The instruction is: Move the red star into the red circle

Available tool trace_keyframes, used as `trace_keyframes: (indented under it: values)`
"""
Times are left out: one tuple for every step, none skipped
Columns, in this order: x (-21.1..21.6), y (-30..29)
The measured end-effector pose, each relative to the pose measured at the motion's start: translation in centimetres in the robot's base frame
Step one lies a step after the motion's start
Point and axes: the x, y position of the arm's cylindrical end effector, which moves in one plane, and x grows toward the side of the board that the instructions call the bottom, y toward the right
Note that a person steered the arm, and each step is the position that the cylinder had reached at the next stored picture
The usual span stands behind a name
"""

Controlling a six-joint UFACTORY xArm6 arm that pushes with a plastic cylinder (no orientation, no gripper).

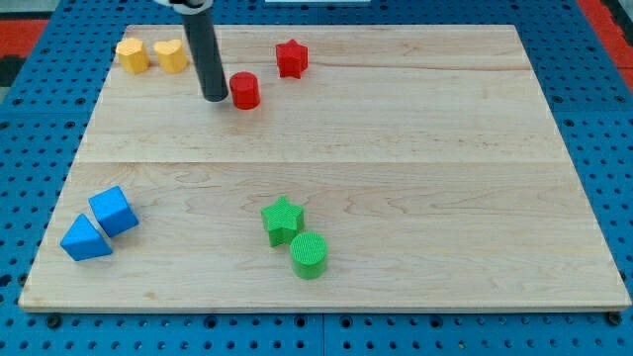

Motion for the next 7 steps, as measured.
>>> trace_keyframes:
  values:
    - [-0.8,5.8]
    - [-4.2,1.8]
    - [-8.0,4.3]
    - [-11.0,7.7]
    - [-10.3,9.7]
    - [-8.8,12.7]
    - [-7.5,13.8]
